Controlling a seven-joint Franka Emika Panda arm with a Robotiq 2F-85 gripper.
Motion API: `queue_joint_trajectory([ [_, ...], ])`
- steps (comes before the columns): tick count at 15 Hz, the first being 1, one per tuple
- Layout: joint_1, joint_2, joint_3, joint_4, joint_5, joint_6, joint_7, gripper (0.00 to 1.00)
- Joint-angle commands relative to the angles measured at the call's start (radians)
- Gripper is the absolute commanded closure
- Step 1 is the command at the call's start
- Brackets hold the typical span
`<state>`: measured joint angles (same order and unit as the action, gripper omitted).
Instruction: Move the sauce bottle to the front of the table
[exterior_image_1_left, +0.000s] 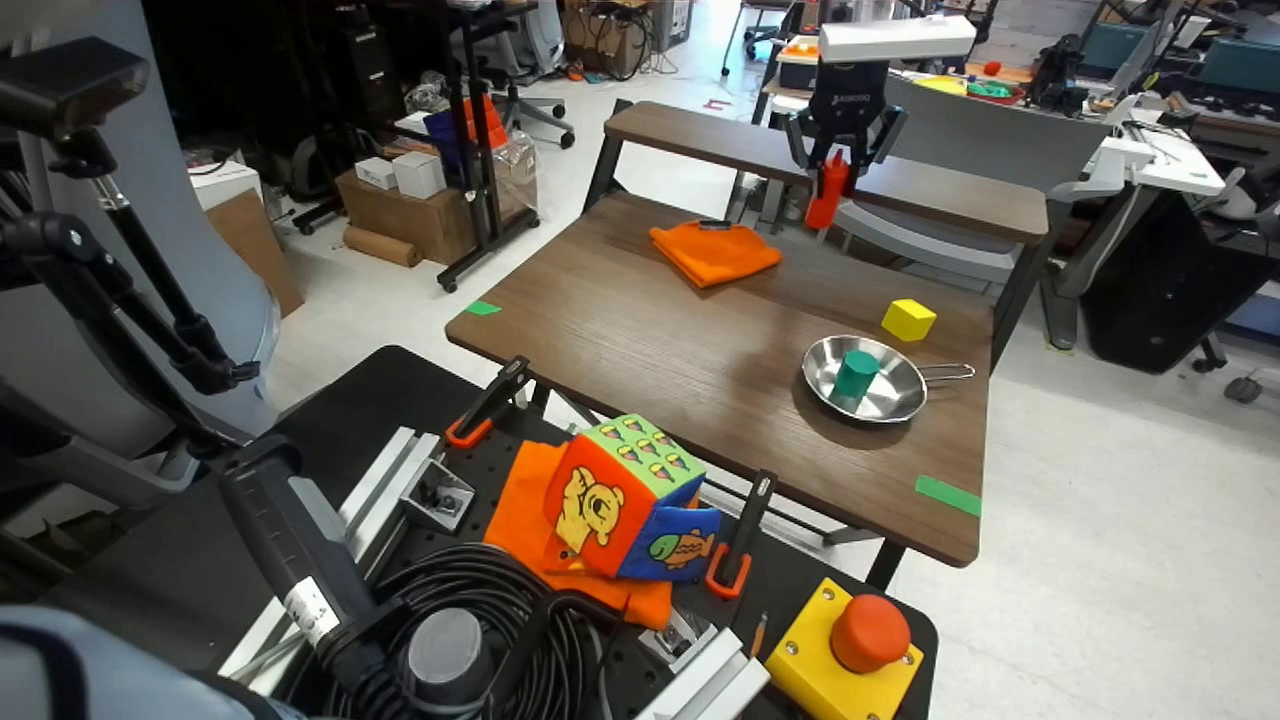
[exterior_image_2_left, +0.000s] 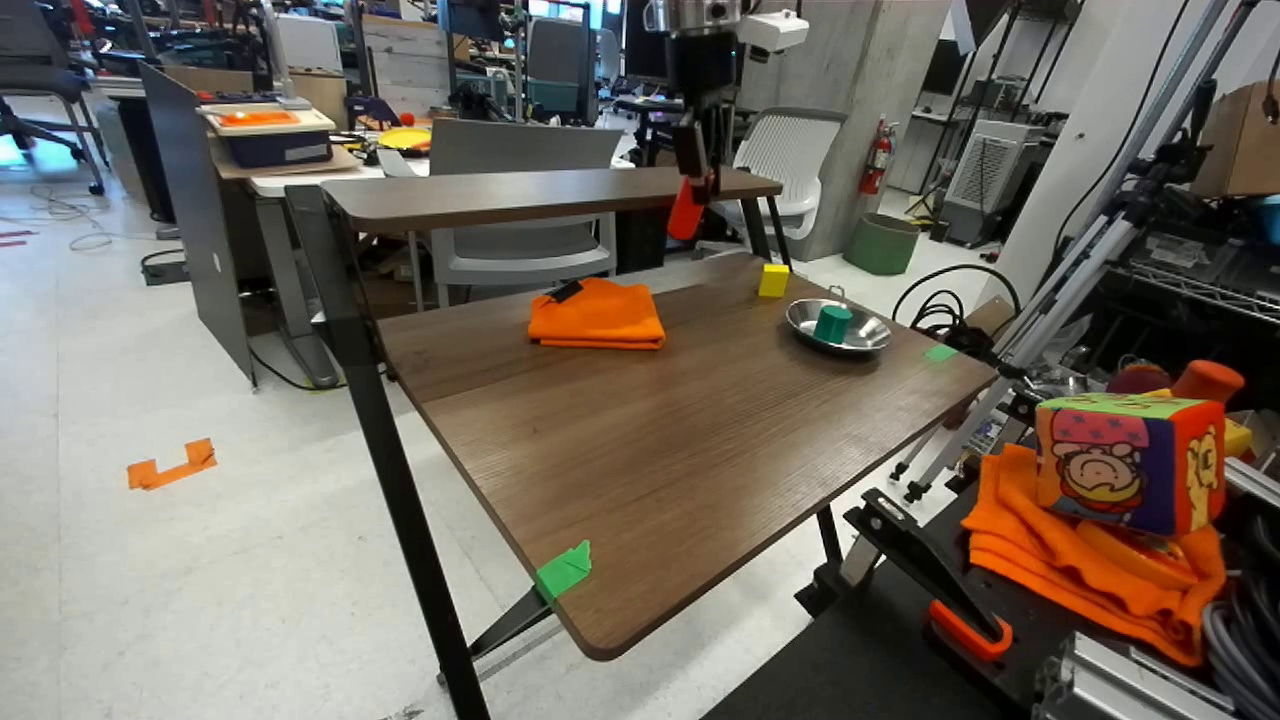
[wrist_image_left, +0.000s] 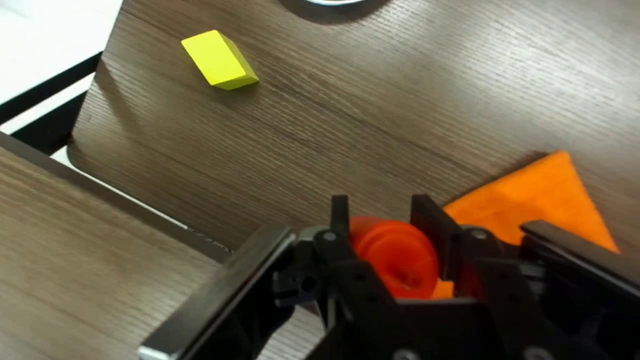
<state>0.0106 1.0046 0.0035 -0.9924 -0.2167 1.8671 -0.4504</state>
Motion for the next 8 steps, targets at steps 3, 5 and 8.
queue_joint_trajectory([
  [3, -0.013, -0.189, 0.042, -0.333, -0.034, 0.034, -0.185, 0.88],
  [5, -0.004, -0.235, 0.034, -0.43, -0.056, 0.051, -0.187, 0.88],
  [8, 0.005, -0.302, 0.031, -0.575, -0.096, 0.071, -0.168, 0.88],
])
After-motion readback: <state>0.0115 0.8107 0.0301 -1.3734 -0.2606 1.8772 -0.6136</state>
